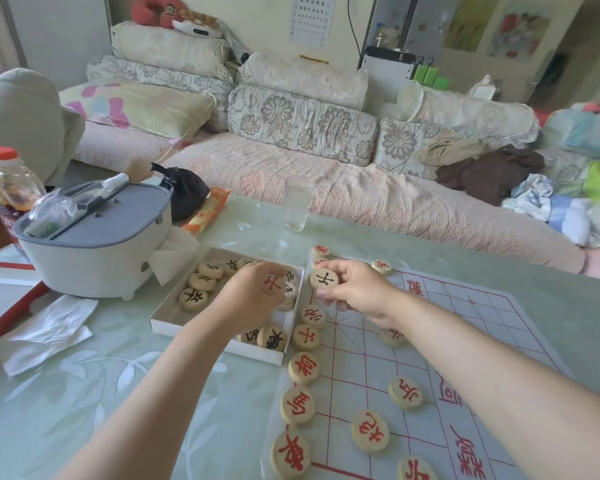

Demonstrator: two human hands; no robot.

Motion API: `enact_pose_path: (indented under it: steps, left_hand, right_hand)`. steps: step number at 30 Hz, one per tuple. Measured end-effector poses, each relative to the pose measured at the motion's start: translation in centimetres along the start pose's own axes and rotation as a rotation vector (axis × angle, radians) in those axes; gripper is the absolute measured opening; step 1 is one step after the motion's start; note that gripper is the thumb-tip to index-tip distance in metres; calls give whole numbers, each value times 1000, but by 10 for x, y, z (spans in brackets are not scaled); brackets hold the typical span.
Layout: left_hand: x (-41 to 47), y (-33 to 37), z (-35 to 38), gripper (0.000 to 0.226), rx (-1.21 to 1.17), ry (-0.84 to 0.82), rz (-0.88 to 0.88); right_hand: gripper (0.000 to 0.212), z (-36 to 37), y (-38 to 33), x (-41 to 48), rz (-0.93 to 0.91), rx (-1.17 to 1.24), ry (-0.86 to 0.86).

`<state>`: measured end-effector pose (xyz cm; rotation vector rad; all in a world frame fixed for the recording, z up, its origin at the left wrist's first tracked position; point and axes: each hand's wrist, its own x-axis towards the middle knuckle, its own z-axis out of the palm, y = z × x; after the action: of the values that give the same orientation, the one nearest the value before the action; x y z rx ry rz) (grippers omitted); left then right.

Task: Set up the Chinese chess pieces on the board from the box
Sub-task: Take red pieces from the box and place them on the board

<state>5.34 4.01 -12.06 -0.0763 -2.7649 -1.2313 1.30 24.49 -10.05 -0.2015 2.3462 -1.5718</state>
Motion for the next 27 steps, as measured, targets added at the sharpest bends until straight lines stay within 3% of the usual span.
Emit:
enact_pose_path:
  steps: [6, 9, 12, 16, 18, 22, 27]
  left_hand:
    - [-3, 15, 22, 48, -50, -29, 10]
    - [-7, 21, 26, 44, -40, -25, 41]
    - [-10, 27, 27, 39, -130, -37, 47]
    - [-13, 31, 29, 46, -238, -56, 0]
    - [-12, 32, 31, 50, -286, -47, -10]
    - [-10, 32, 33, 40, -309, -3, 14]
    - [-7, 29, 34, 41, -452, 11, 4]
  right_hand:
    - [44, -24, 21, -40, -4, -651, 73]
    - [53, -25, 29, -54, -2, -826, 24]
    - [47, -21, 33, -62, -49, -924, 16]
    - [46, -19, 34, -60, -67, -930, -24]
    - [50, -19, 29, -58, -110, -821, -4]
    - [41, -17, 11, -50, -239, -551, 88]
    - [32, -11, -2, -40, -308, -520, 96]
